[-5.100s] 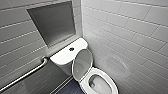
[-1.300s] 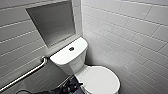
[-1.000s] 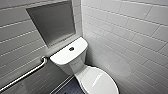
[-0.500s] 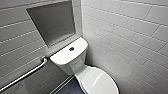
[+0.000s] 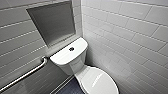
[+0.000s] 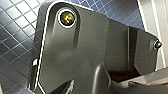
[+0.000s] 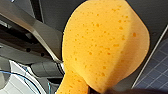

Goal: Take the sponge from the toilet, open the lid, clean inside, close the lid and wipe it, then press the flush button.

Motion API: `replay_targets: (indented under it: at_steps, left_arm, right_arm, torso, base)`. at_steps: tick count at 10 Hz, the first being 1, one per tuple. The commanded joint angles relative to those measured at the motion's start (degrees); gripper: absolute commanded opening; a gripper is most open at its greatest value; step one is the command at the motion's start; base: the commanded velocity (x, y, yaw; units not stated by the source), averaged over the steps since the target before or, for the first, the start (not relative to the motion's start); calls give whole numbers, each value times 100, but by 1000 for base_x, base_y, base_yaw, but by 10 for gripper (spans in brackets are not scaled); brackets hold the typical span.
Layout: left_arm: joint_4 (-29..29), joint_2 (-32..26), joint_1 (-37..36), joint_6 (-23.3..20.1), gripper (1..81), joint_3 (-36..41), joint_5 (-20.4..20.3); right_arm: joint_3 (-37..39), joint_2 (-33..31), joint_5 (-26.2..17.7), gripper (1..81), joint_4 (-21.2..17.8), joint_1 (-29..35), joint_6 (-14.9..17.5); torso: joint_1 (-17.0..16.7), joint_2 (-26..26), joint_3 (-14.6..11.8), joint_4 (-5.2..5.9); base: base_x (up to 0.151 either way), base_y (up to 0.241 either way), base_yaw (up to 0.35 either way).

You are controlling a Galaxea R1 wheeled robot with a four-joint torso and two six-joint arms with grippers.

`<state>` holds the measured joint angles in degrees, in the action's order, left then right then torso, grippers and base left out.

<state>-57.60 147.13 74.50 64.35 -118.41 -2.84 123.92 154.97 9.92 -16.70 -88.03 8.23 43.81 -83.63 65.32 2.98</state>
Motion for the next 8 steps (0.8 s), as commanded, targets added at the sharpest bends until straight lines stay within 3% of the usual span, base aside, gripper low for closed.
replay_targets:
  at_steps: [1,3,4,6,7,8]
  left_arm:
    - [-700,754,333,-37,811,-848,631]
    - [-577,1213,465,-11,811,-1237,1530]
    - [-507,1259,509,-19,811,-1264,1795]
    - [-489,1241,518,-62,811,-1273,1936]
    - [-340,1232,518,-318,811,-1185,1945]
    - [310,1188,509,-1003,811,-1159,1936]
  right_arm:
    - [-79,-104,-465,10,89,-44,12]
    - [-44,-86,-465,10,79,-44,12]
    - [-61,-86,-456,10,88,-36,12]
    - [26,-51,-456,10,97,-36,21]
    - [-35,-77,-465,10,88,-27,21]
    - [-229,-165,-439,10,97,-44,12]
  torso:
    - [0,0,0,0]
    - [0,-2,-2,0]
    - [0,-2,-2,0]
    - [0,-2,-2,0]
    - [0,-2,-2,0]
    - [0,-2,-5,0]
  base:
    - [0,0,0]
    - [0,0,0]
    - [0,0,0]
    - [0,0,0]
    - [0,0,0]
    - [0,0,0]
